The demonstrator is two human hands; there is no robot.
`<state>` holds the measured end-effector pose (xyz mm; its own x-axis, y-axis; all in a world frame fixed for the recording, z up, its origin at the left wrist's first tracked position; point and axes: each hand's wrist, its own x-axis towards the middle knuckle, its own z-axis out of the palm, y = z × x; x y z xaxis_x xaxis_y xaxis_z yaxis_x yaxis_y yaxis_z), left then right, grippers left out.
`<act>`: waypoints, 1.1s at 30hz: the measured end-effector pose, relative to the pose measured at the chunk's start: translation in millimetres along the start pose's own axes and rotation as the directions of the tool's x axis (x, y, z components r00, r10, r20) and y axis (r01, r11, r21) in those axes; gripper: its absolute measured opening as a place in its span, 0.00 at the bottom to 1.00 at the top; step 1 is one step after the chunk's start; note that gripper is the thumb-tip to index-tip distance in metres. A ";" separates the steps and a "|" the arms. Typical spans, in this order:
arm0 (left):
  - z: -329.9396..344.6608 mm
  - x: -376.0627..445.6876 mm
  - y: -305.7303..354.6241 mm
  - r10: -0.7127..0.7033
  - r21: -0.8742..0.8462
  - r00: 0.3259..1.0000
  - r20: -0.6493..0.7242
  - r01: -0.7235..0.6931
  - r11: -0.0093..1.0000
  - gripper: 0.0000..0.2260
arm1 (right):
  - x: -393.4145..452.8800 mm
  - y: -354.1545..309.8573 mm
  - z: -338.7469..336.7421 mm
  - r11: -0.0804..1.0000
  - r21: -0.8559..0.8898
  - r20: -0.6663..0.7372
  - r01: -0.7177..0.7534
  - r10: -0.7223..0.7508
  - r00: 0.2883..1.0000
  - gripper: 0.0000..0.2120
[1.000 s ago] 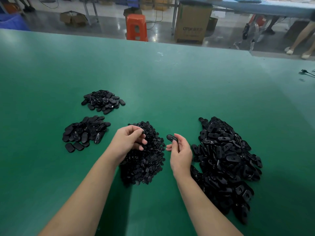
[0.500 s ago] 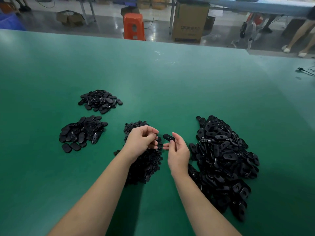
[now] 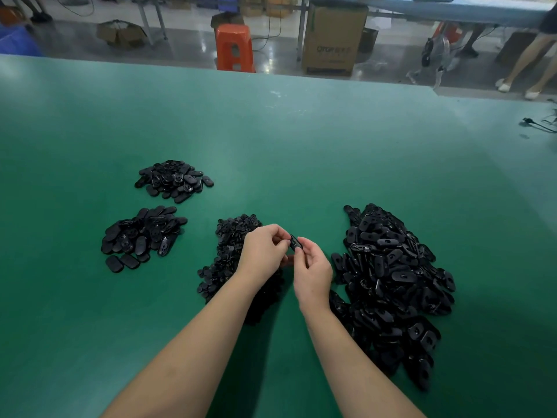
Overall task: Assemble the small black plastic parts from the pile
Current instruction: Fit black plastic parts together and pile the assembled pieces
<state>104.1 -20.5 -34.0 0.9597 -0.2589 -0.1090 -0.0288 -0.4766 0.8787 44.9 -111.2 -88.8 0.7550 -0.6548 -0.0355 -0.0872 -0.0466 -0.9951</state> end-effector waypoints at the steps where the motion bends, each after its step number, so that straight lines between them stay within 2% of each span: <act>1: 0.8 -0.5 0.3 -0.001 0.017 1.000 0.003 0.001 1.000 0.09 | 0.5 0.3 0.1 1.000 -0.003 -0.001 -0.007 0.007 1.000 0.11; 9: 3.4 -1.5 5.2 0.027 0.137 0.999 -0.028 -0.022 0.990 0.06 | 1.0 0.1 0.5 0.998 -0.063 0.009 -0.001 0.002 1.000 0.12; 18: 3.1 -1.6 6.2 0.106 0.281 0.994 -0.033 -0.093 0.955 0.04 | -0.5 -3.0 -1.0 1.000 -0.018 0.036 -0.019 0.019 0.999 0.11; 20: 2.8 -1.9 6.7 0.106 0.269 0.993 -0.047 -0.090 0.959 0.04 | -1.4 -5.4 -1.5 1.000 -0.001 0.042 -0.023 0.023 0.999 0.13; 23: -0.5 0.2 6.9 0.065 0.219 0.998 -0.008 -0.062 0.974 0.11 | -2.3 -7.9 -2.5 0.999 0.012 0.047 -0.035 0.034 0.998 0.15; 29: -11.6 3.2 4.7 0.008 0.105 0.997 0.078 -0.016 0.994 0.05 | -3.1 -7.5 -3.2 1.000 -0.001 0.055 -0.008 0.008 0.998 0.08; 33: -9.5 1.7 3.8 -0.028 0.059 0.995 0.099 0.023 0.998 0.04 | -2.8 -7.6 -3.3 1.000 -0.016 0.047 0.002 -0.001 0.999 0.09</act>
<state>108.3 -14.8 -26.5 0.9279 -0.3268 -0.1791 -0.0236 -0.5311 0.8470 41.4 -111.5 -80.8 0.7848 -0.6185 -0.0390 -0.0963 -0.0596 -0.9936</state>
